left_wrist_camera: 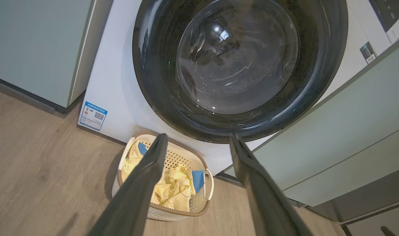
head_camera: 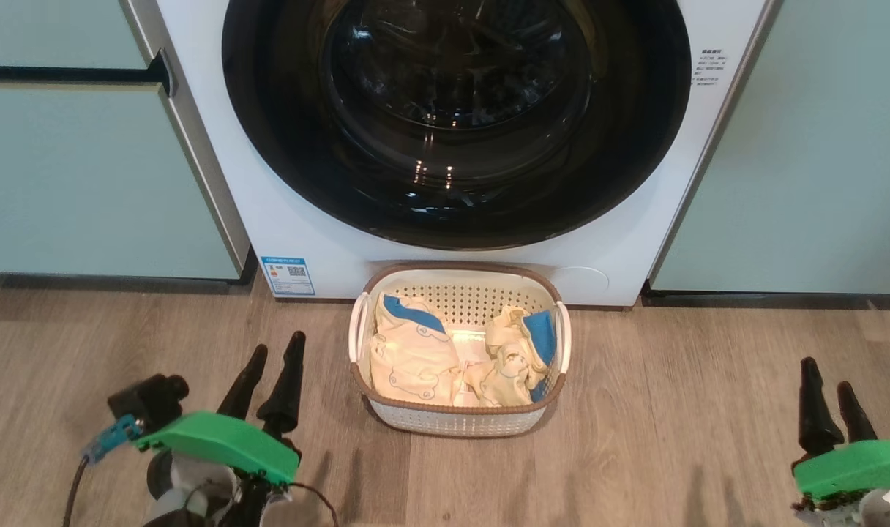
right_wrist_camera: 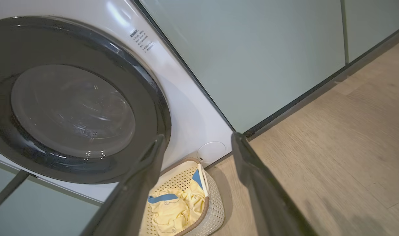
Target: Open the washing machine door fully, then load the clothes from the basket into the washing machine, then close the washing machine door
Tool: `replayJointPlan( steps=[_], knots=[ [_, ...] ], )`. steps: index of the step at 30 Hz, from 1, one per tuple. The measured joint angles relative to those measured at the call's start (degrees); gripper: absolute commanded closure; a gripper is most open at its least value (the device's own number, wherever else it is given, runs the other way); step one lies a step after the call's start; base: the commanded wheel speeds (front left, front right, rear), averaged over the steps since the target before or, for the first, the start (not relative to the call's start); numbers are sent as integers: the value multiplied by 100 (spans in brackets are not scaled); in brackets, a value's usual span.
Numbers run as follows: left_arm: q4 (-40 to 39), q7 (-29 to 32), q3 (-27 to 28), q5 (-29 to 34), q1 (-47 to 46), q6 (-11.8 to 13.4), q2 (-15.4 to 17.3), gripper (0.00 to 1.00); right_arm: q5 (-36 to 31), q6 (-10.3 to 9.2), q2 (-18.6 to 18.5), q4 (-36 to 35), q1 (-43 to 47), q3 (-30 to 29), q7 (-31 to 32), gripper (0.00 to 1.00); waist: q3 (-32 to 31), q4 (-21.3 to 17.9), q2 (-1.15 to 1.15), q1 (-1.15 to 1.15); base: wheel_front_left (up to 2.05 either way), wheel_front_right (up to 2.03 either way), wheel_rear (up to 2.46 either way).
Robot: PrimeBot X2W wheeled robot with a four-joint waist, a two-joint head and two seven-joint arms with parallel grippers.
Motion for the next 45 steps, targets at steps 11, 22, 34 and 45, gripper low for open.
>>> replayJointPlan(
  steps=[11,22,34,45],
  knots=[
    [71,-175,-159,727,-16,-8,40,0,-905,0,2,75,-2,149,-194,0,-10,-1,0,0,0,0,0],
    [146,-355,-202,1369,-125,-26,46,0,-1741,0,21,86,-13,210,-378,0,-11,-9,0,0,0,0,0],
    [213,-555,-218,2079,-215,-46,51,0,-2598,0,51,-108,-12,269,-576,0,3,-46,0,0,0,0,0],
    [417,-745,-219,2754,-269,-51,48,0,-3377,0,64,-192,-9,332,-753,0,9,-80,0,0,0,0,0]
  ],
)
